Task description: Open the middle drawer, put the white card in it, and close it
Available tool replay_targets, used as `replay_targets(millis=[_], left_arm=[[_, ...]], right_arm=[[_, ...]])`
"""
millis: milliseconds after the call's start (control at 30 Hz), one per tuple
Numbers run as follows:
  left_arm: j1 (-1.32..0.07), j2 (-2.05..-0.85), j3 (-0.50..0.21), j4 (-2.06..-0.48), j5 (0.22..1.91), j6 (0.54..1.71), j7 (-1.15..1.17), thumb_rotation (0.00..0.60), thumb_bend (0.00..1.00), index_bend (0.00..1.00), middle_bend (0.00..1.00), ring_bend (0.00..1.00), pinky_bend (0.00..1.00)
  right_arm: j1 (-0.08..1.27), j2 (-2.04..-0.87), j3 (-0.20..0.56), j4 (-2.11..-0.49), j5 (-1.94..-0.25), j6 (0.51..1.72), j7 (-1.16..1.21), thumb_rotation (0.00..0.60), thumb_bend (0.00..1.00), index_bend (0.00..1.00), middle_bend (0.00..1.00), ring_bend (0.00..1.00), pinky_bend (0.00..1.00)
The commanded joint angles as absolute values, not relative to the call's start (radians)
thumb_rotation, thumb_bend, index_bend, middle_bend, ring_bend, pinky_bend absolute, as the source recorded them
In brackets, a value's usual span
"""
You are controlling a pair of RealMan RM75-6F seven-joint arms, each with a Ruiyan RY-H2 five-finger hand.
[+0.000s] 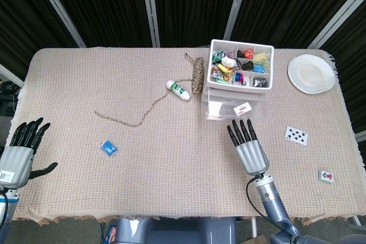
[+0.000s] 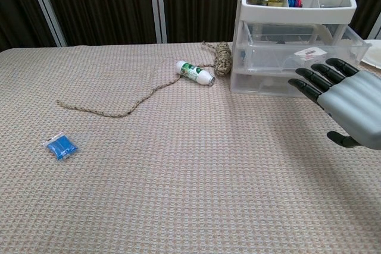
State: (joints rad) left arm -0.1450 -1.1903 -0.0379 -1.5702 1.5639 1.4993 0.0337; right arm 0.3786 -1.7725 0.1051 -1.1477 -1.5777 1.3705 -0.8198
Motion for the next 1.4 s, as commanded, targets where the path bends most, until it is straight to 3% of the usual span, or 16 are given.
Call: replay_targets(millis=[33,700,1400], left_arm=[[-0.145,-1.19,-0.038,-1.571,1.563,1.498,0.033,0.6,0.15,0.08,0.0,0.0,0.0],[-0.145,-1.186,-0.037,-1.575,1.563,1.497,0.028,0.6,0.15,0.08,0.0,0.0,0.0],[-0.15,-1.178,-0.037,-1.584,1.547,1.475,0.013,0.6,0.14,0.08,0.0,0.0,0.0]], right_arm=[[0.386,-1.781,0.113,-1.147,-1.572,1.364,-0.827,0.6,0.18,0.0,0.0,0.0,0.0],[0.407,-1.812,0.124,-1.183,-1.556,1.369,-0.861,0.6,0.18,0.0,0.0,0.0,0.0],[0.501,-1.875,0.246,-1.108,-1.424,1.277,-0.913,0.6,0.18,0.0,0.0,0.0,0.0]])
